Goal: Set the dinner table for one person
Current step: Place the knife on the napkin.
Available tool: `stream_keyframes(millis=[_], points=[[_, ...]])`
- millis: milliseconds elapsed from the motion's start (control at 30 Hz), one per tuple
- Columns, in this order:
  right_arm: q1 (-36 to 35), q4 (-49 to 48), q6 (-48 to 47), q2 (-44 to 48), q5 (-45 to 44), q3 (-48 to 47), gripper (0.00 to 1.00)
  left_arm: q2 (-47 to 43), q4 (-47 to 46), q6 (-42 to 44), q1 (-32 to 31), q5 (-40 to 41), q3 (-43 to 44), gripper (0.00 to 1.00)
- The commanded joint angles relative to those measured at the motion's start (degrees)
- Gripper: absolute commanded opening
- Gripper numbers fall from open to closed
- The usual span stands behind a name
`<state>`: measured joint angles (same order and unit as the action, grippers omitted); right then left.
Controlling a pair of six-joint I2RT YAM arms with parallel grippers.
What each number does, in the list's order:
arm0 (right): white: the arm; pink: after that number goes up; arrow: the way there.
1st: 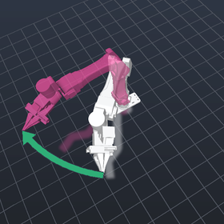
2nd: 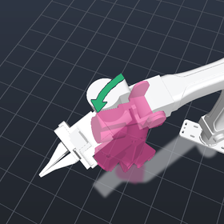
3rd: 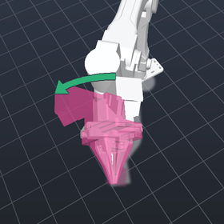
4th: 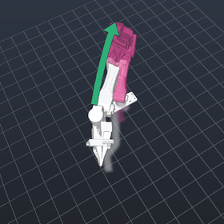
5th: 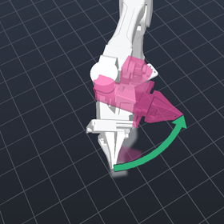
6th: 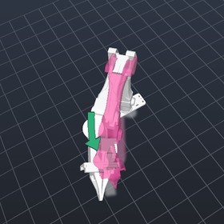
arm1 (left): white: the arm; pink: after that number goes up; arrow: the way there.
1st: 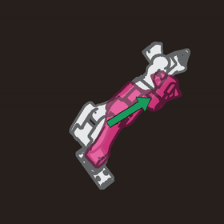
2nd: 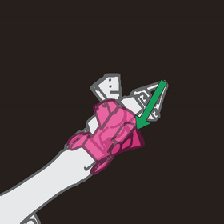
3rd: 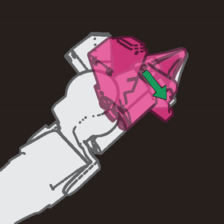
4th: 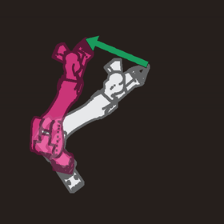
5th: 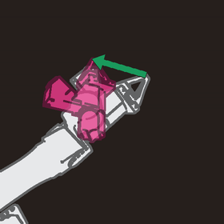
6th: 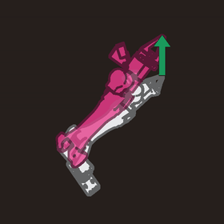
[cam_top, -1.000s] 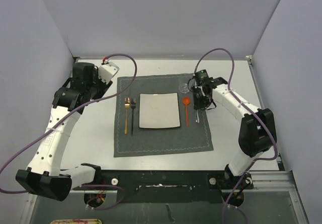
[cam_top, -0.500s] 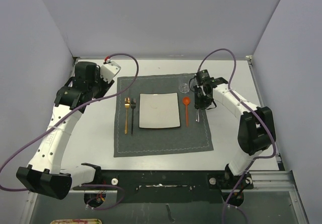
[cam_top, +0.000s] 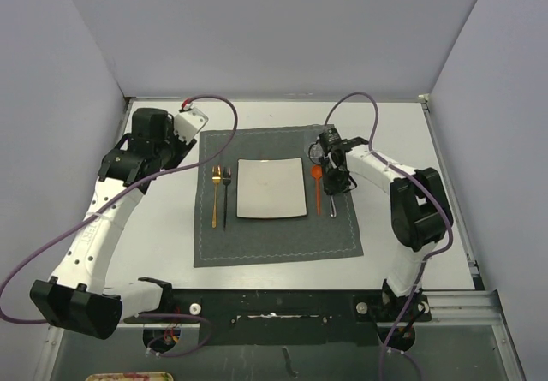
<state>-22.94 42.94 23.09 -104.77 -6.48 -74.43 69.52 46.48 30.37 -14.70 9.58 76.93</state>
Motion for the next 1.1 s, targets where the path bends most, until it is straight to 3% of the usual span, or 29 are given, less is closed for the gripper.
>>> stream_keyframes(millis=[0,1067], points=[[-0.5,-1.5,-0.4,-1.3,-1.5,-2.1,0.0,-0.5,-4.5,0.7,-0.3,0.4,-0.8,0.42],[1.2,-0.6,0.8,-3.3,-0.3,-3.3,0.0,2.5,-6.0,0.6,-0.3,-0.7,-1.7,0.42]])
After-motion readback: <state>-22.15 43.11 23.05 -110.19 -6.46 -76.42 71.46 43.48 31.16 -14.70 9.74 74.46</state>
